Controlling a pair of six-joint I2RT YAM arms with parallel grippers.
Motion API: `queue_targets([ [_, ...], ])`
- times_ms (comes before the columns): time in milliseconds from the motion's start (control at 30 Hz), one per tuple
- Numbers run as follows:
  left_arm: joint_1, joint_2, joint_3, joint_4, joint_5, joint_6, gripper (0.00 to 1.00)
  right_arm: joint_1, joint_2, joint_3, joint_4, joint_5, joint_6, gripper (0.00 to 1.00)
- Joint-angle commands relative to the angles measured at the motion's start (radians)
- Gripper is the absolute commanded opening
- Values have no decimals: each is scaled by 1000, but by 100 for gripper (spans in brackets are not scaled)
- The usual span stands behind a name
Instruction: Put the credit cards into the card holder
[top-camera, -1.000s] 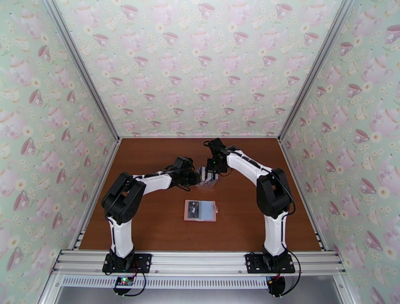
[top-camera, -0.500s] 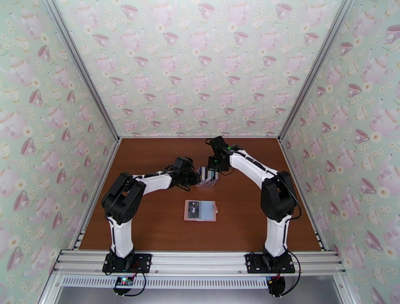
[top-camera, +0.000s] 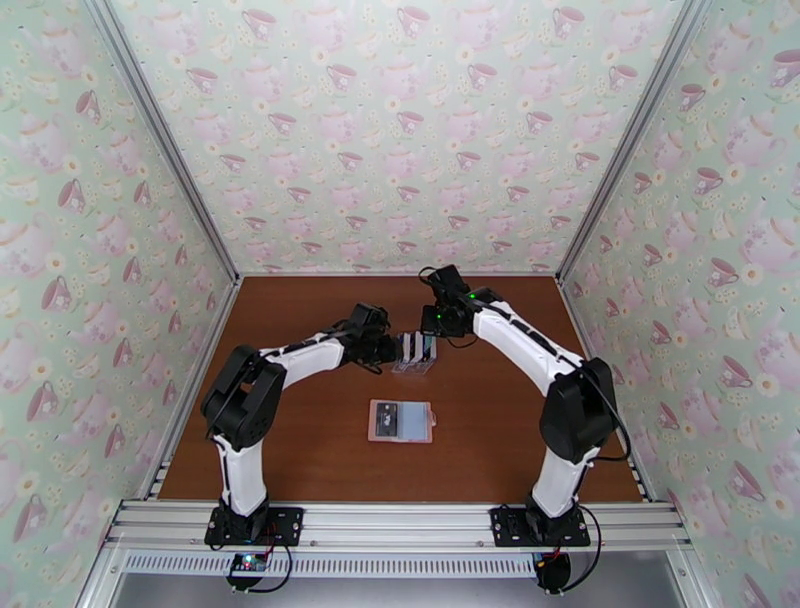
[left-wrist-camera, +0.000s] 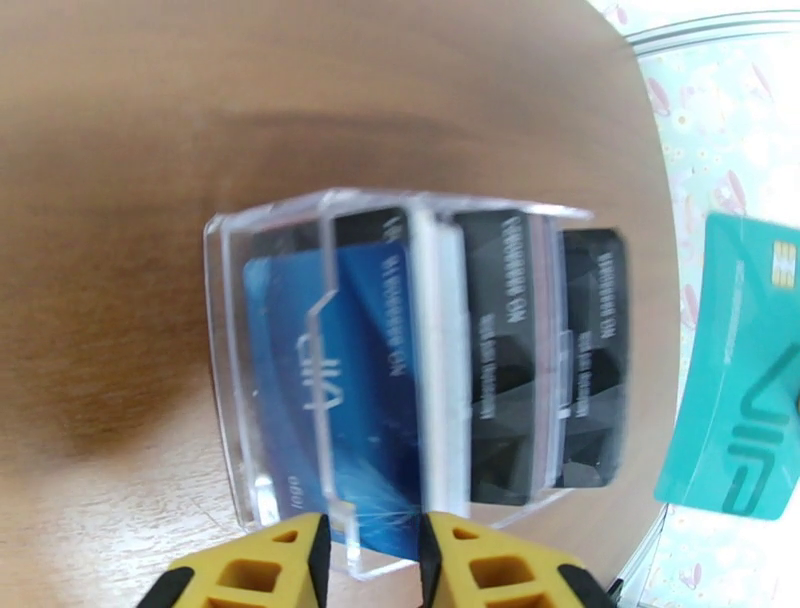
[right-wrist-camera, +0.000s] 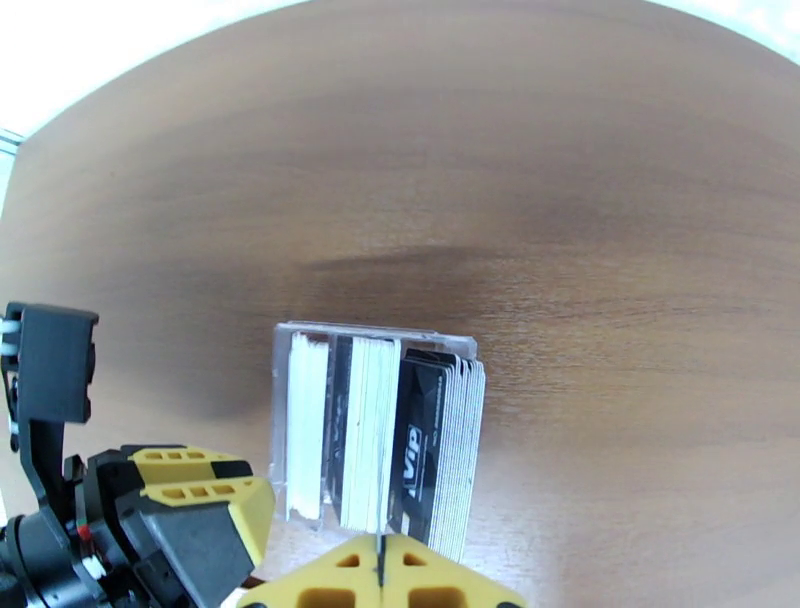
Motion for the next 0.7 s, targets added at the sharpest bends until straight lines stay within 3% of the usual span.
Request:
queue_targets([
  [0, -4, -59, 38, -54, -38, 34, 32, -3, -65, -35, 3, 18, 16, 0],
  [400, -10, -235, -50, -136, -114, 72, 32, -2, -274, -264, 166, -147, 68, 0],
  [667, -37, -354, -208, -147, -144, 84, 32, -2, -406, -503, 412, -345, 167, 0],
])
